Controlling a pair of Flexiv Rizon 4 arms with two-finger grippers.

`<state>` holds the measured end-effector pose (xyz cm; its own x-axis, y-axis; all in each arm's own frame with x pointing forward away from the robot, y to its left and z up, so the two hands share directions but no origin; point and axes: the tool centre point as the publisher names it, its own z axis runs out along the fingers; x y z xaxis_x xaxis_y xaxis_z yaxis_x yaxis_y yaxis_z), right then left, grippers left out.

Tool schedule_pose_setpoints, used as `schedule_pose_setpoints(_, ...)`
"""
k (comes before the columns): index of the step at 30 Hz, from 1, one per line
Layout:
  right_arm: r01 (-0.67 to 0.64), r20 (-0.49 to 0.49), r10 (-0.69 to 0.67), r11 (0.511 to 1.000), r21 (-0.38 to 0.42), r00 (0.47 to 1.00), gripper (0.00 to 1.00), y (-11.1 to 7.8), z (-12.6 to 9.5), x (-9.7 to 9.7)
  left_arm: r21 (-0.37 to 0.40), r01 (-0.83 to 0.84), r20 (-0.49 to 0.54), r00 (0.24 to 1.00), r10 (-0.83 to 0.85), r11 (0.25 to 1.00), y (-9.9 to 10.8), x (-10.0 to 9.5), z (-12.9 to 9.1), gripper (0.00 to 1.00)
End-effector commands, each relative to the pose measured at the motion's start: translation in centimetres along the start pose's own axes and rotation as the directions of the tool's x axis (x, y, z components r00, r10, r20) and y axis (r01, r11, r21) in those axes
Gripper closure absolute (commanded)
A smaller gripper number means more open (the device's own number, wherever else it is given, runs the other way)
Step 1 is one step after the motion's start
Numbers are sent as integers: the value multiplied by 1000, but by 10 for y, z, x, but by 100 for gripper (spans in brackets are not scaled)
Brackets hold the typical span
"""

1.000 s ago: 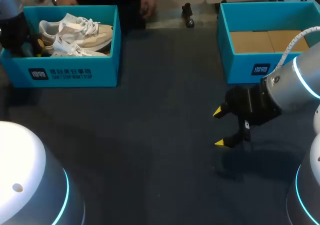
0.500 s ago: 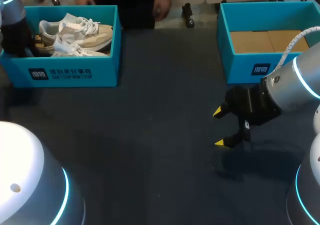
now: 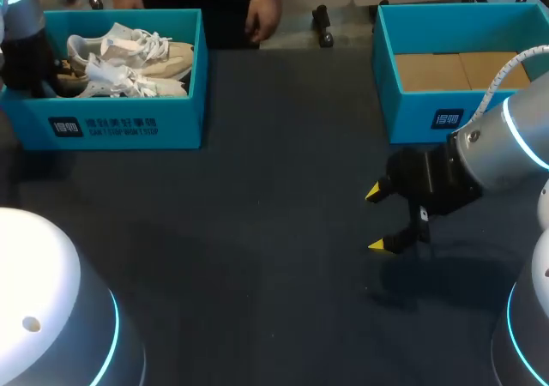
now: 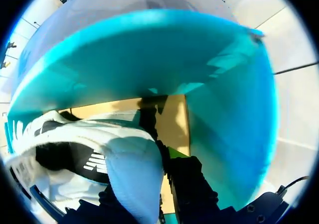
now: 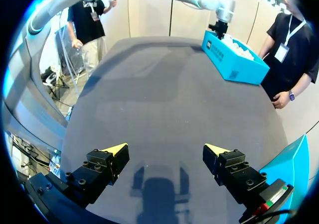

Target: Take the shoe out of the shoebox, open the shoe tongue, remove and reinsert the insole, then place the shoe into the shoebox

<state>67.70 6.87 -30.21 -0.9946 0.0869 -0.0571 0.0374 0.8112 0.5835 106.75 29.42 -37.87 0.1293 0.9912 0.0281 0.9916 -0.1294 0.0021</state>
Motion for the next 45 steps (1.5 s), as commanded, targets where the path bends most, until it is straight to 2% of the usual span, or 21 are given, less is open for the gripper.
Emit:
schedule_pose_setpoints(1,1,3,-1,1000,-1,1000,0,-1,0,2,14,-7,-9,1000,7,1000,2,0,-24,100)
schedule_pose_setpoints(13,1,3,-1,1000,-1,1000,0,-1,0,2,34,-1,-5,1000,2,999,9,6,-88,100)
schedule_pose_setpoints(22,1,3,-1,1000,-1,1000,0,-1,0,2,21,16,-11,1000,-16,1000,8,14,-125,100)
schedule_pose_setpoints(38,1,3,-1,1000,-1,1000,0,-1,0,2,-1,35,-23,999,-35,999,7,27,-166,100)
schedule_pose_setpoints(45,1,3,-1,1000,-1,1000,0,-1,0,2,-1,35,-23,999,-35,999,7,27,-166,100)
